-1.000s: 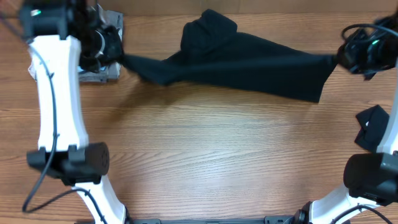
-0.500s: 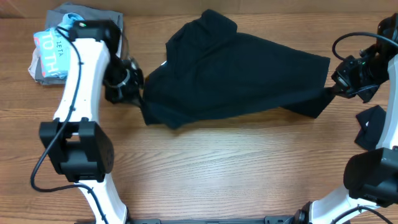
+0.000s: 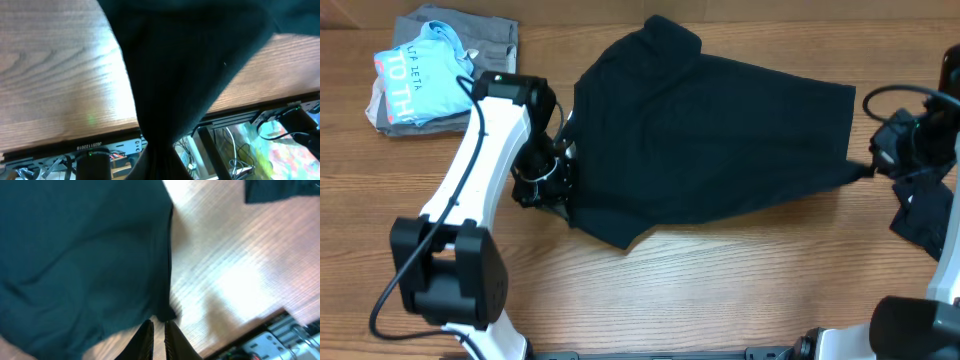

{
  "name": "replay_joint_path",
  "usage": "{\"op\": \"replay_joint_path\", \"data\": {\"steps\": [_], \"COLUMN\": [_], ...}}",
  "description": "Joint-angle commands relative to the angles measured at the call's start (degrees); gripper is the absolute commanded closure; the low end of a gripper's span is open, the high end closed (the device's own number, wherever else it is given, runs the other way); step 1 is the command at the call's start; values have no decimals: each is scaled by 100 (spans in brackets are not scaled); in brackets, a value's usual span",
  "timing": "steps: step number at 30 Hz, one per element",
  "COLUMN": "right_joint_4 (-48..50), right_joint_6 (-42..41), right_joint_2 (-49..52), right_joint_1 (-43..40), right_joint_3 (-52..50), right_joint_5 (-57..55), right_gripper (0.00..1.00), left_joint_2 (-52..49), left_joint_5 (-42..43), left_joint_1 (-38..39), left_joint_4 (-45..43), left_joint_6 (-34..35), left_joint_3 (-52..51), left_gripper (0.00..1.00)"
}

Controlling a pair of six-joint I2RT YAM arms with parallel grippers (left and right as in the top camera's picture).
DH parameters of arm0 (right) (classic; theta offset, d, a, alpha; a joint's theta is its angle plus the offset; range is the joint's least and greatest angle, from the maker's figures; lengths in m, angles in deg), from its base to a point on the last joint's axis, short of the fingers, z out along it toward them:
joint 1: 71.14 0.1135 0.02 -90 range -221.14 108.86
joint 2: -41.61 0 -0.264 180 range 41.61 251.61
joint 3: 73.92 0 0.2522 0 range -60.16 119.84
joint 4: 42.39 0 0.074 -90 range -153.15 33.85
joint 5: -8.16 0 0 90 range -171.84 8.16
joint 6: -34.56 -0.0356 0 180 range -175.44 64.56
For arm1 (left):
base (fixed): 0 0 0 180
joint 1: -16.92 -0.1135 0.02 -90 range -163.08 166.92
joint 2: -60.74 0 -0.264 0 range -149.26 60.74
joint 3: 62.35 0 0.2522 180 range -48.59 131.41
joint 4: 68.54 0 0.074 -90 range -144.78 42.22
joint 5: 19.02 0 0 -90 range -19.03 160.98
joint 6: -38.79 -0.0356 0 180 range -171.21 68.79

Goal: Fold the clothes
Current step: 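Lay the T-shirt flat on the table with both grippers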

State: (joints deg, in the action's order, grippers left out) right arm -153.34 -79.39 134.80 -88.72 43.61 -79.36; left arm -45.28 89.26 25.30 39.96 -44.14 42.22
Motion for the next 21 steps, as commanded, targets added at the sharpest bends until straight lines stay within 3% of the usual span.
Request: {"op": "replay_joint_path", "data": {"steps": [1, 7, 10, 11, 12, 13, 14, 15, 16, 18, 21], "right_joint_4": [26, 216, 238, 247, 258, 262, 264, 278, 289, 332, 428], "right_joint_6": [-37, -208, -205, -203, -201, -199, -195, -153, -153, -153, -133], "right_joint_2": [-46, -46, -50, -50, -50, -50, -50, -50, -50, -50, -50], "right_joint_1": [-15, -15, -15, -15, -13, -13, -15, -15, -15, -13, -9], "right_joint_3": [-509, -968, -968, -968, -968, -968, -968, -968, -968, -968, -968], "right_joint_5": [-304, -350, -345, -348, -348, -348, -348, -348, -348, -345, -273], "right_gripper": [94, 96, 87, 80, 57, 49, 43, 31, 25, 24, 24], "left_joint_2": [442, 894, 942, 942, 942, 942, 942, 942, 942, 940, 957], "left_joint_5": [-192, -258, -258, -258, -258, -258, -258, -254, -216, -216, -214], "left_joint_1": [-15, -9, 9, 28, 61, 79, 96, 111, 114, 114, 114], "left_joint_4": [-4, -9, -11, -24, -81, -138, -199, -310, -358, -479, -743], "left_joint_6": [-7, 39, 37, 35, 17, -4, -28, -26, -31, -66, -66], "left_joint_3": [-269, -780, -1034, -1143, -1298, -1401, -1482, -1613, -1663, -1692, -1641], "left_gripper": [96, 92, 88, 81, 70, 62, 42, 9, 7, 8, 26]}}
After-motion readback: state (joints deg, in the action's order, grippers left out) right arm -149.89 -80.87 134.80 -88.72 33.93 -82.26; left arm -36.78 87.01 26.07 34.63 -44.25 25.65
